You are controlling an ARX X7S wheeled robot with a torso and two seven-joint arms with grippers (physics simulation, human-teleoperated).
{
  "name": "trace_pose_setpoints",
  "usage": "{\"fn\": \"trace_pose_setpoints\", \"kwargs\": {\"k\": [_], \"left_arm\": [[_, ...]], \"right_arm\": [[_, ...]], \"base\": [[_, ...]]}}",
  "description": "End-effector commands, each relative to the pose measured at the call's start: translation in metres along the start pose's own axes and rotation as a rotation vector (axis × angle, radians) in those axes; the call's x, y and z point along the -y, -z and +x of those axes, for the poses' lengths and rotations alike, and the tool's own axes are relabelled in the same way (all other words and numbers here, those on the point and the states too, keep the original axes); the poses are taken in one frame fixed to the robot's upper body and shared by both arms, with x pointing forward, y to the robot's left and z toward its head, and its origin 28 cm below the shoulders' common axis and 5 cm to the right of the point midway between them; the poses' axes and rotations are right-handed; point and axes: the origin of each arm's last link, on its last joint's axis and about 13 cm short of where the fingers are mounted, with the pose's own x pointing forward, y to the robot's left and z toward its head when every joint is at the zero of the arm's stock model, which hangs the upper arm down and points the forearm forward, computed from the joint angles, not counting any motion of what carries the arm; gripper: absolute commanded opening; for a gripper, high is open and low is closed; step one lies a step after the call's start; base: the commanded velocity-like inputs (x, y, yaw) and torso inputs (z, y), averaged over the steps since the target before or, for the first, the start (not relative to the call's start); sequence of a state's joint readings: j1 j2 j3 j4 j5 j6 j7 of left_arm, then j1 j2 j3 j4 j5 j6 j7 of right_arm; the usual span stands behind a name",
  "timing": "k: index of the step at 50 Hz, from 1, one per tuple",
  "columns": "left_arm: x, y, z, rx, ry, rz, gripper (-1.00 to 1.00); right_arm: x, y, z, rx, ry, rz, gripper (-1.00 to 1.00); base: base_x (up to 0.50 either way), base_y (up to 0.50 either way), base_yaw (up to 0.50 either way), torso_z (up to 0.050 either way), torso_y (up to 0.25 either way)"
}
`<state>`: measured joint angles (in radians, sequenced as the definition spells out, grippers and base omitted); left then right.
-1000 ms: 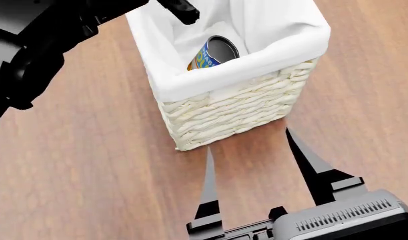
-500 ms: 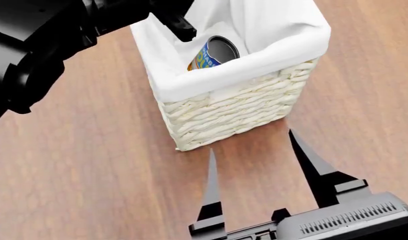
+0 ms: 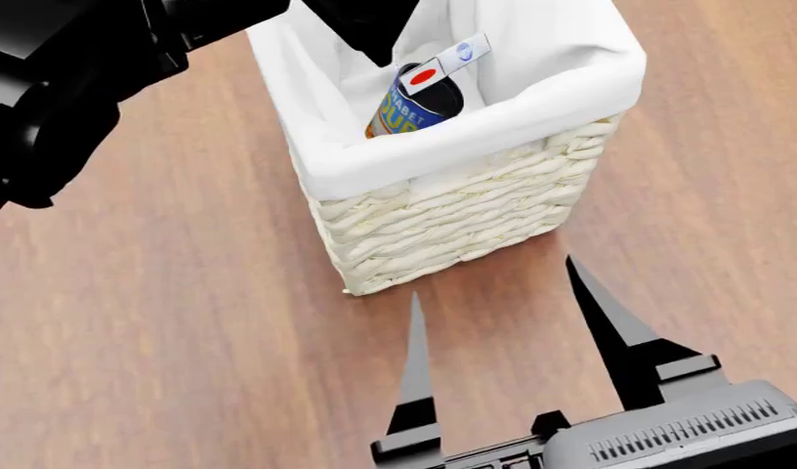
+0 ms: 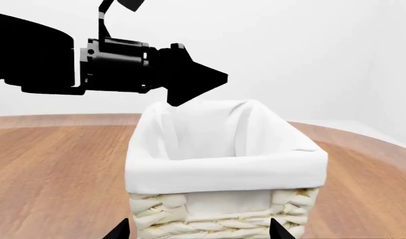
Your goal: Pick up the alphabet soup and the cream cheese box, and put them in the basket.
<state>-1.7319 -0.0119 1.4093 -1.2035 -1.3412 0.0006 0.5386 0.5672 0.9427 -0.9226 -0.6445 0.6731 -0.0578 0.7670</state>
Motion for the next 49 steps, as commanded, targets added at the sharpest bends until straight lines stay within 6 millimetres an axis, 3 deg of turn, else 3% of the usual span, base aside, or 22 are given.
{"fn": "trace_pose_setpoints", "kwargs": {"k": [1,3,4,8,13,16,19,31,36,41,49], "left_arm": [[0.002,-0.009,-0.01,0.111,-0.11,0.061,1.0],[0.003,-0.007,-0.012,0.151,-0.254,0.206,1.0],[0.008,-0.011,-0.019,0.215,-0.255,0.107,1.0],[0.017,-0.009,-0.031,0.299,-0.405,0.178,1.0],[0.036,-0.004,-0.047,0.366,-0.433,0.134,1.0],[0.06,-0.001,-0.068,0.434,-0.514,0.176,1.0],[0.068,0.004,-0.076,0.454,-0.576,0.208,1.0],[0.113,0.017,-0.11,0.502,-0.594,0.213,1.0],[0.131,0.035,-0.119,0.474,-0.581,0.231,1.0],[0.141,0.045,-0.129,0.469,-0.586,0.204,1.0],[0.154,0.041,-0.145,0.502,-0.607,0.23,1.0]], "right_arm": [[0.0,0.0,-0.002,-0.002,0.005,0.005,1.0],[0.0,0.0,-0.002,-0.003,0.006,0.007,1.0],[0.0,0.0,-0.002,-0.003,0.004,0.008,1.0],[-0.001,0.0,-0.001,-0.001,-0.001,0.009,1.0],[-0.002,-0.002,-0.001,0.002,-0.003,0.009,1.0],[-0.002,-0.002,-0.001,0.007,-0.006,0.011,1.0],[-0.003,-0.003,-0.001,0.011,-0.009,0.016,1.0],[-0.006,-0.003,-0.002,0.015,-0.017,0.019,1.0],[-0.007,-0.003,-0.002,0.016,-0.02,0.022,1.0],[-0.007,-0.004,-0.001,0.018,-0.019,0.023,1.0],[-0.009,-0.005,-0.002,0.019,-0.026,0.022,1.0]], "base": [[0.0,0.0,0.0,0.0,0.0],[0.0,0.0,0.0,0.0,0.0],[0.0,0.0,0.0,0.0,0.0],[0.0,0.0,0.0,0.0,0.0],[0.0,0.0,0.0,0.0,0.0],[0.0,0.0,0.0,0.0,0.0],[0.0,0.0,0.0,0.0,0.0],[0.0,0.0,0.0,0.0,0.0],[0.0,0.0,0.0,0.0,0.0],[0.0,0.0,0.0,0.0,0.0],[0.0,0.0,0.0,0.0,0.0]]}}
